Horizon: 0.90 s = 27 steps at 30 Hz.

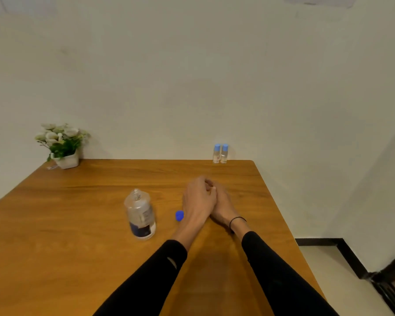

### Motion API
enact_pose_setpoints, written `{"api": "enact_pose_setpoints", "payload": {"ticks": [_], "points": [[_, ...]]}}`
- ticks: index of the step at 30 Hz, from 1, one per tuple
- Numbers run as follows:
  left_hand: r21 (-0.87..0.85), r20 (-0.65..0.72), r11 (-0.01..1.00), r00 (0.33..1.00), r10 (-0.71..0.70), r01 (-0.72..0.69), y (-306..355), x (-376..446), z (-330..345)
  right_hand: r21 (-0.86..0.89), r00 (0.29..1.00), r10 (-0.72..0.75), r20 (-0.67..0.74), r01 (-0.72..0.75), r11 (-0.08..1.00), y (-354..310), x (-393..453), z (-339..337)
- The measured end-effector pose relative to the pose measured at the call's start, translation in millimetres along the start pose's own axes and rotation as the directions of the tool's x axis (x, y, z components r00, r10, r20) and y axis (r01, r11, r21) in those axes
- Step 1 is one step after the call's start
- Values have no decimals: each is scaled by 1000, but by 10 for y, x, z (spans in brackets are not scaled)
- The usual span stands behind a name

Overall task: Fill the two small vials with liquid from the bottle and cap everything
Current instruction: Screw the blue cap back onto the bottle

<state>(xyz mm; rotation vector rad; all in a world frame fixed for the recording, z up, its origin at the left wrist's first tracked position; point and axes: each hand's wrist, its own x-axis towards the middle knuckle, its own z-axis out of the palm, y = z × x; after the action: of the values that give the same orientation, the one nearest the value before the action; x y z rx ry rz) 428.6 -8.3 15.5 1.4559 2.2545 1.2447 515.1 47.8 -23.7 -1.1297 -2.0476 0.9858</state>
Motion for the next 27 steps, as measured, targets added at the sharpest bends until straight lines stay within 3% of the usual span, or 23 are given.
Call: {"api": "enact_pose_setpoints", "payload": {"ticks": [3,7,14,19,23,27], "points": [[8,-23,1000,1000,-15,15,-100,-393,-370,-20,985,-59,163,63,998,-223,-295,146],[-39,-97,999,995,-8,5,-314,-826,-795,-246,948,-112,298,189,951,-356,-393,406],[-88,-277,995,959,-59,36,-733,-1126,-1488,-505,930,-114,349,289,813,-711,-565,498],[-147,-360,988,928,-94,44,-1026,-1079,-1857,-326,952,-237,192,290,900,-921,-620,394],[-124,-219,991,973,-70,43,-1159,-909,-1915,-22,950,-304,74,307,952,-1323,-606,304],[-108,-113,994,993,-36,24,-1169,-750,-1816,54,919,-393,-39,394,917,-1714,-562,336]]}}
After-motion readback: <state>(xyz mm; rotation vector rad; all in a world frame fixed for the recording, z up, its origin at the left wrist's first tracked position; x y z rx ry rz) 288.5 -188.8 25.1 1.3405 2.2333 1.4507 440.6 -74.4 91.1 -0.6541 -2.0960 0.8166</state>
